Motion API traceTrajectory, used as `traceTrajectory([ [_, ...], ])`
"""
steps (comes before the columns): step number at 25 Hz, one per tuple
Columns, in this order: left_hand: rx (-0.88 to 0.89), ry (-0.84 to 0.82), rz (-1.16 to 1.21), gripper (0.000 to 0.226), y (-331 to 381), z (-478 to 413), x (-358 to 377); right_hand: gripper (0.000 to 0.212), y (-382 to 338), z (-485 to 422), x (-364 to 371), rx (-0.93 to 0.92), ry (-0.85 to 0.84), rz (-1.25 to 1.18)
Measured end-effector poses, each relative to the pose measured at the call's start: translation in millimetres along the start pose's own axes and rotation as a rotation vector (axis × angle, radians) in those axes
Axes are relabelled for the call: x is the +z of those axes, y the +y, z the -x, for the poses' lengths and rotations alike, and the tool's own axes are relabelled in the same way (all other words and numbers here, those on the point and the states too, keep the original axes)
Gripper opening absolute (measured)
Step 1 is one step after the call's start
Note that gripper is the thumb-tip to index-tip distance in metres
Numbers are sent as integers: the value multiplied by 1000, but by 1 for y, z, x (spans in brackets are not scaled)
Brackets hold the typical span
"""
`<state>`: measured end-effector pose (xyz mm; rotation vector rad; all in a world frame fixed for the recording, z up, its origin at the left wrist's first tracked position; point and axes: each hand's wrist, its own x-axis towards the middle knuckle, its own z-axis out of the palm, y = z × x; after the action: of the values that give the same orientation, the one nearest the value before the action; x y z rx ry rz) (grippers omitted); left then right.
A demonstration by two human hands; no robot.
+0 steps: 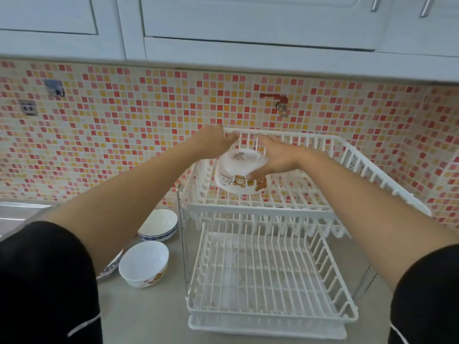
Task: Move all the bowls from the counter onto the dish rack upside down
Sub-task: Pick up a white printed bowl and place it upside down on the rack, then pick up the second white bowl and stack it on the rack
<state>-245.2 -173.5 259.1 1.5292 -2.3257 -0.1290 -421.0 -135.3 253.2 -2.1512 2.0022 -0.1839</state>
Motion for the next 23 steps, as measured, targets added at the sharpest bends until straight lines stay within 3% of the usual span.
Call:
traceTrajectory([
  [5, 20, 172, 72, 49, -53, 40, -41, 77, -83, 15, 3, -184, 320, -129],
  [9, -96, 190, 24, 46, -122, 88, -61, 61, -171, 15, 31, -288, 381, -154],
  [13, -213, 100, -67, 49, -197, 145, -46, 50, -236, 22, 83, -365, 446, -47],
  [17, -392, -26, -52, 48, -273, 196, 0, 49, -276, 25, 166, -419, 309, -33],
  [23, -646, -225, 15, 45, -350, 265, 83, 49, -287, 3, 302, -213, -84, -217],
])
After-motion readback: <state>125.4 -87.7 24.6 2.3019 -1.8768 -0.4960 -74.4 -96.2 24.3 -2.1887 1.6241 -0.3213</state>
